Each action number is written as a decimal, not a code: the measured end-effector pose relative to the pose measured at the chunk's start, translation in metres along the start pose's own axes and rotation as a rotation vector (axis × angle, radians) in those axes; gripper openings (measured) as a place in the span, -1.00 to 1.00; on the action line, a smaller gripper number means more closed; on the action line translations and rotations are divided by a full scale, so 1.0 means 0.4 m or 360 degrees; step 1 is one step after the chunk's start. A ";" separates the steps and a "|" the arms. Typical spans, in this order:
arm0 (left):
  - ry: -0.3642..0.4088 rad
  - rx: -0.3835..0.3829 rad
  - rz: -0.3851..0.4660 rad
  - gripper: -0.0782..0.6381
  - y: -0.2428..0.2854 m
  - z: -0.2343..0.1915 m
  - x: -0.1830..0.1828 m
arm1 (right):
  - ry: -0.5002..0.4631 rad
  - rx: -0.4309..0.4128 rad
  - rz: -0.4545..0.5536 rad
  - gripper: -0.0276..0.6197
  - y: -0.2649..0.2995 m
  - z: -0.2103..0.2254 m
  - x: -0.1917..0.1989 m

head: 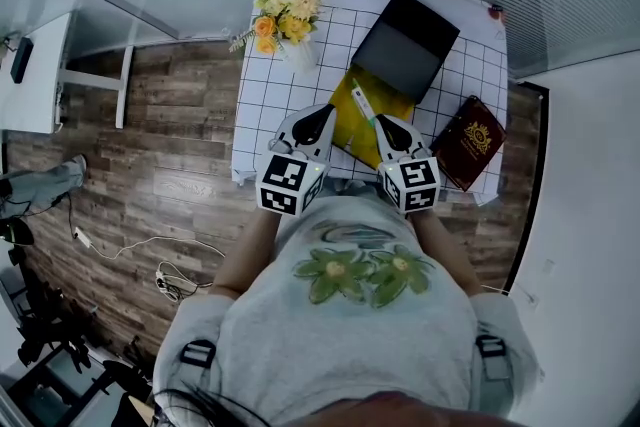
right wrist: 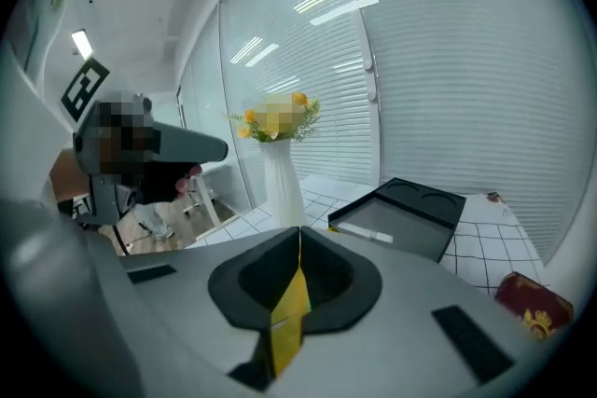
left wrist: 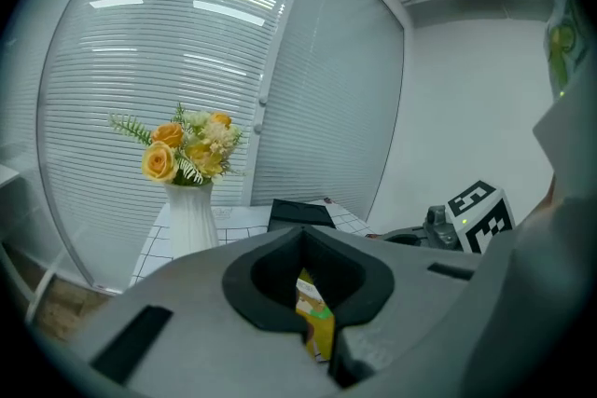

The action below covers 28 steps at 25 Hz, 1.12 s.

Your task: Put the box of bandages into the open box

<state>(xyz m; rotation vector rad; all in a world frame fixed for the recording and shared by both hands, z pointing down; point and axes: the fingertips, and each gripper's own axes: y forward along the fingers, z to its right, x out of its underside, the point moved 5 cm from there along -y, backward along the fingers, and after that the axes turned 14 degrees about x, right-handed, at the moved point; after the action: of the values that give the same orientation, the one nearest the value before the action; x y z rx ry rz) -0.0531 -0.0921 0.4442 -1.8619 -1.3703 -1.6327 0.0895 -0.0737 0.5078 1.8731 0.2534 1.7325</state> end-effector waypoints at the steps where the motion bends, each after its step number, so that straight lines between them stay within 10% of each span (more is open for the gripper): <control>1: -0.0001 0.0020 0.0001 -0.76 0.000 0.010 0.001 | 0.0027 -0.0005 0.0018 -0.89 -0.011 0.001 -0.008; 28: 0.0032 0.0059 -0.0047 -0.76 -0.023 0.139 0.045 | 0.0107 -0.0058 0.0094 -0.89 -0.149 0.000 -0.004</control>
<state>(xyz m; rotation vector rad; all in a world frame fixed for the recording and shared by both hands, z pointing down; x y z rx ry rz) -0.0295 -0.0382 0.4402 -1.8081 -1.4167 -1.6245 0.1032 -0.0258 0.4753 1.8157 0.1930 1.8296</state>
